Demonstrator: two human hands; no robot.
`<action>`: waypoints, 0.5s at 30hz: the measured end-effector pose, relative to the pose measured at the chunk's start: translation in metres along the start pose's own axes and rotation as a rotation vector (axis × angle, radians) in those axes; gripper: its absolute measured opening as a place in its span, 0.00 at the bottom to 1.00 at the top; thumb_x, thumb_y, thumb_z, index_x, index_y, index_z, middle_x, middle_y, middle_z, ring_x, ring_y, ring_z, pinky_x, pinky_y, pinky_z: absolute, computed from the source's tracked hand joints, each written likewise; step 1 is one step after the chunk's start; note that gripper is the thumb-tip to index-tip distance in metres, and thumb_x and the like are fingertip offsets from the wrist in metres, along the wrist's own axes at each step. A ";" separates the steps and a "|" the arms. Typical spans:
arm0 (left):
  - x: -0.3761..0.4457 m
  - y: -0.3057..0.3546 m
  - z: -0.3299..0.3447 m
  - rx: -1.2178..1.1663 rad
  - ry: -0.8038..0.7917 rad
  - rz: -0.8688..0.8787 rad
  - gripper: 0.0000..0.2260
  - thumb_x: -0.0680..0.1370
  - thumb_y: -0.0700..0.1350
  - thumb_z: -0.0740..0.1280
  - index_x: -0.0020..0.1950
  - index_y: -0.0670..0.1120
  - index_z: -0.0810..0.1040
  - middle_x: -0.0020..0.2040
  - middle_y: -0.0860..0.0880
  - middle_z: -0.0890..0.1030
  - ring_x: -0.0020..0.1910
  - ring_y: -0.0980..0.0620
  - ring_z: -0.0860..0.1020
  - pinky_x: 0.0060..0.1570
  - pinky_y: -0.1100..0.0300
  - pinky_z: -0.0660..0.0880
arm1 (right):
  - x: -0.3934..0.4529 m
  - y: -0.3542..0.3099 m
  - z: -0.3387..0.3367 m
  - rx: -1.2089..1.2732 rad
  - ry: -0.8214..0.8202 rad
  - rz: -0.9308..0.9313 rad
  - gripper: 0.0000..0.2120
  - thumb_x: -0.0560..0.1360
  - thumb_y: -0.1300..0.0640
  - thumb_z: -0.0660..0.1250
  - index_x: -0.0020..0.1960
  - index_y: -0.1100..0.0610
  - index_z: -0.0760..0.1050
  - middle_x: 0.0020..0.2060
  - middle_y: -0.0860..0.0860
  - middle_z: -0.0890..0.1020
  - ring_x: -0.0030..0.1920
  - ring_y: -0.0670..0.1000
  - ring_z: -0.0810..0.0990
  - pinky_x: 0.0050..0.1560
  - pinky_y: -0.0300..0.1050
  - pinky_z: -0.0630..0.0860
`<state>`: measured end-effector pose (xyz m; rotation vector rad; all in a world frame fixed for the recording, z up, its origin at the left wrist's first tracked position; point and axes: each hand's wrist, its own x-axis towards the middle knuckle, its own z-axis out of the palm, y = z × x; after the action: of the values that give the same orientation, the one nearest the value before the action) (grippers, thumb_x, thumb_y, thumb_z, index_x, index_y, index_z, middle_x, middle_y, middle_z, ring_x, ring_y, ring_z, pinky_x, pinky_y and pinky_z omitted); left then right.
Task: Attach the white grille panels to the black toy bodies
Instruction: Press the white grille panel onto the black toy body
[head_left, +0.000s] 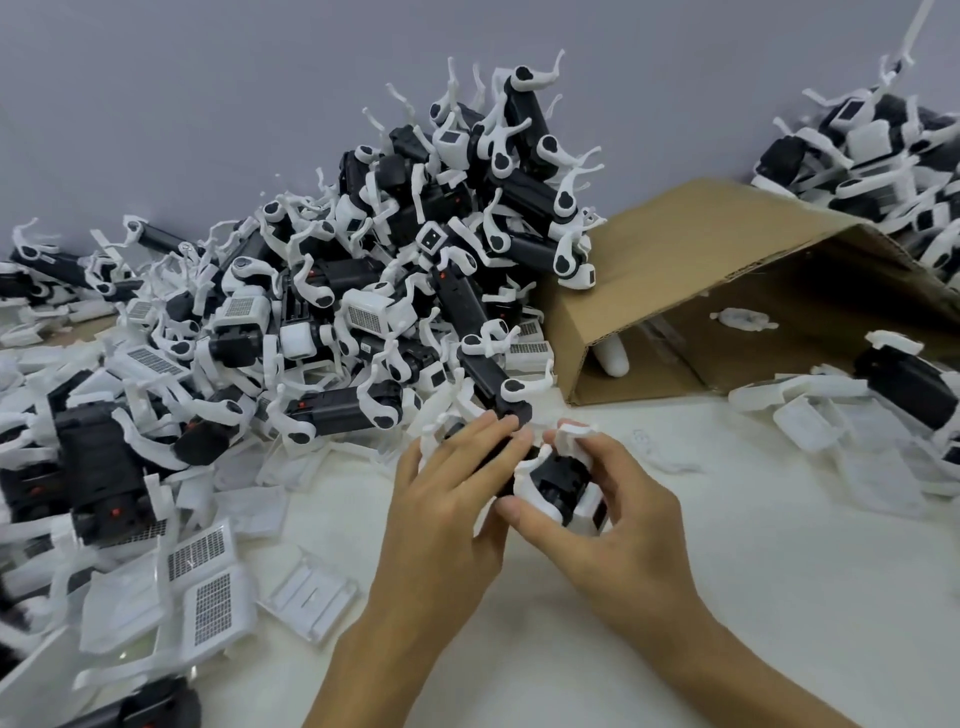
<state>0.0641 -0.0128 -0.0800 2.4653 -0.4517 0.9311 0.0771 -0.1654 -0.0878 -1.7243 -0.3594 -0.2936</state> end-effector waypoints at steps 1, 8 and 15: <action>0.000 0.000 0.001 -0.005 0.000 -0.003 0.26 0.68 0.31 0.76 0.65 0.45 0.81 0.66 0.50 0.81 0.68 0.49 0.77 0.63 0.36 0.72 | 0.001 0.000 -0.001 0.007 0.010 0.001 0.31 0.61 0.51 0.85 0.60 0.41 0.77 0.53 0.35 0.83 0.57 0.39 0.81 0.52 0.25 0.74; -0.002 -0.004 -0.001 -0.053 -0.016 -0.044 0.30 0.65 0.30 0.73 0.66 0.44 0.80 0.66 0.49 0.80 0.68 0.50 0.76 0.66 0.57 0.64 | 0.001 -0.001 -0.004 -0.028 -0.135 0.032 0.38 0.61 0.43 0.82 0.67 0.45 0.72 0.59 0.37 0.80 0.63 0.37 0.76 0.58 0.26 0.71; 0.001 0.003 0.003 -0.005 0.070 0.025 0.31 0.67 0.41 0.80 0.70 0.47 0.77 0.63 0.49 0.77 0.65 0.46 0.74 0.62 0.51 0.71 | 0.007 -0.002 -0.005 -0.003 0.004 0.135 0.22 0.60 0.31 0.73 0.49 0.40 0.78 0.46 0.32 0.83 0.50 0.32 0.80 0.47 0.25 0.73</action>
<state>0.0647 -0.0172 -0.0798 2.4194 -0.4618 1.0221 0.0828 -0.1692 -0.0819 -1.7414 -0.2381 -0.1998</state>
